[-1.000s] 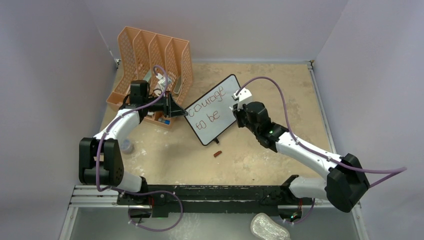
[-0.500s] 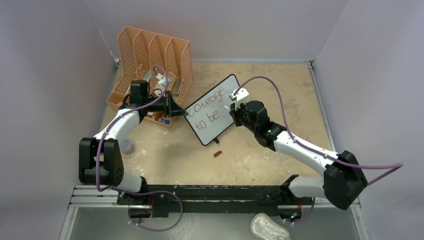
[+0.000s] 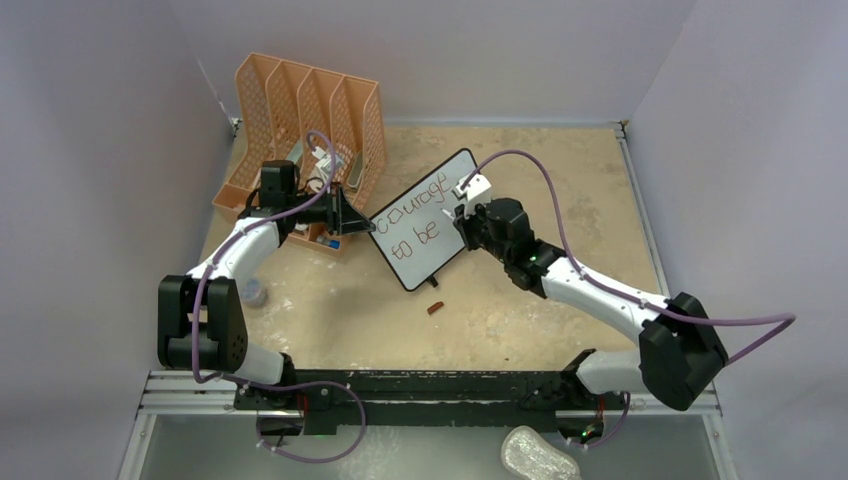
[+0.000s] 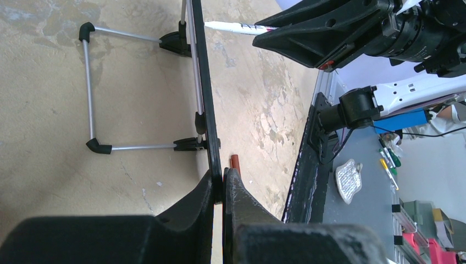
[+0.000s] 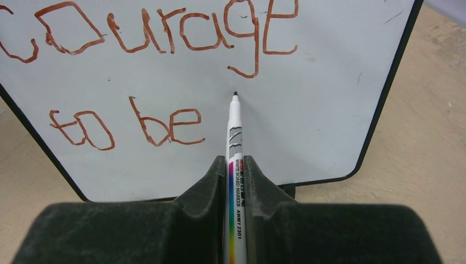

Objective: Write a sentence on the whiteboard

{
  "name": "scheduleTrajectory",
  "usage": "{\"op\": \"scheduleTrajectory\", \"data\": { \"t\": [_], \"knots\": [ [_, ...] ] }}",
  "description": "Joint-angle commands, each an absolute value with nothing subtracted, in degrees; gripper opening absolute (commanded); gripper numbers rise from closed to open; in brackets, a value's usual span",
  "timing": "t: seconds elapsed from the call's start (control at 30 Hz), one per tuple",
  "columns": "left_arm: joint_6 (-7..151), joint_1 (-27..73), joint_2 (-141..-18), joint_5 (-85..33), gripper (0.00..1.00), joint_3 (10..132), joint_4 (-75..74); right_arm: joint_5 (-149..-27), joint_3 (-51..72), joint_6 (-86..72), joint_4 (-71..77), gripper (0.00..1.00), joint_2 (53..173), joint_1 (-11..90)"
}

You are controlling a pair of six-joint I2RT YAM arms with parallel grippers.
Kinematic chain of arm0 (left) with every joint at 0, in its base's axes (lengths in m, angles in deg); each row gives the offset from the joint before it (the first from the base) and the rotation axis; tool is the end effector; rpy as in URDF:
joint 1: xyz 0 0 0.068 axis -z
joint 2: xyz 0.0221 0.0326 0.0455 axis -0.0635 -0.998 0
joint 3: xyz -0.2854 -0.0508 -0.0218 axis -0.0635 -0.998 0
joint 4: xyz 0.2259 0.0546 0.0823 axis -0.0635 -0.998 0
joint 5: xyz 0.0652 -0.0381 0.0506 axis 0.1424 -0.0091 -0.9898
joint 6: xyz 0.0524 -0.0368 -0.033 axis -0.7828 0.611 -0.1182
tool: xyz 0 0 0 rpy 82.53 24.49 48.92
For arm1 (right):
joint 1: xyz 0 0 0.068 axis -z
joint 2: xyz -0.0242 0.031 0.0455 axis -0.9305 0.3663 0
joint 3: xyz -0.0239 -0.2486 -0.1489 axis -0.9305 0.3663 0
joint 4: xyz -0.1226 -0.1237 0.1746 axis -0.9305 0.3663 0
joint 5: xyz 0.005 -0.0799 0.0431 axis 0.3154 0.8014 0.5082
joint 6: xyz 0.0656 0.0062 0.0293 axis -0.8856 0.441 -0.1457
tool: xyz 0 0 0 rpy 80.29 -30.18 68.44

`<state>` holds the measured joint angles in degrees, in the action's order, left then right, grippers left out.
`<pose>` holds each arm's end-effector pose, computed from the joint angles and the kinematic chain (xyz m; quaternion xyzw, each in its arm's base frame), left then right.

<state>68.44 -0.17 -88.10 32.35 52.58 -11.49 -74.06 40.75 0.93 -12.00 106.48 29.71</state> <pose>0.2898 -0.0722 0.2709 0.2084 0.7629 -0.5267 0.3116 0.2404 0.1849 0.2920 -0.2400 0.7539 0.1556 0.5914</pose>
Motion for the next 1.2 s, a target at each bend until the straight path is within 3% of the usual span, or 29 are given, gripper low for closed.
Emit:
{"op": "scheduleTrajectory", "data": {
  "t": [0.0,1.17],
  "knots": [
    [65.54,0.32,-89.5,30.23,0.0,53.38,-12.99,-75.13,37.34,2.3,-16.06,0.0,106.88,29.99],
    [65.46,0.32,-89.85,30.17,0.0,53.27,-13.01,-74.33,41.46,0.24,-8.05,0.0,107.39,30.22]
  ]
}}
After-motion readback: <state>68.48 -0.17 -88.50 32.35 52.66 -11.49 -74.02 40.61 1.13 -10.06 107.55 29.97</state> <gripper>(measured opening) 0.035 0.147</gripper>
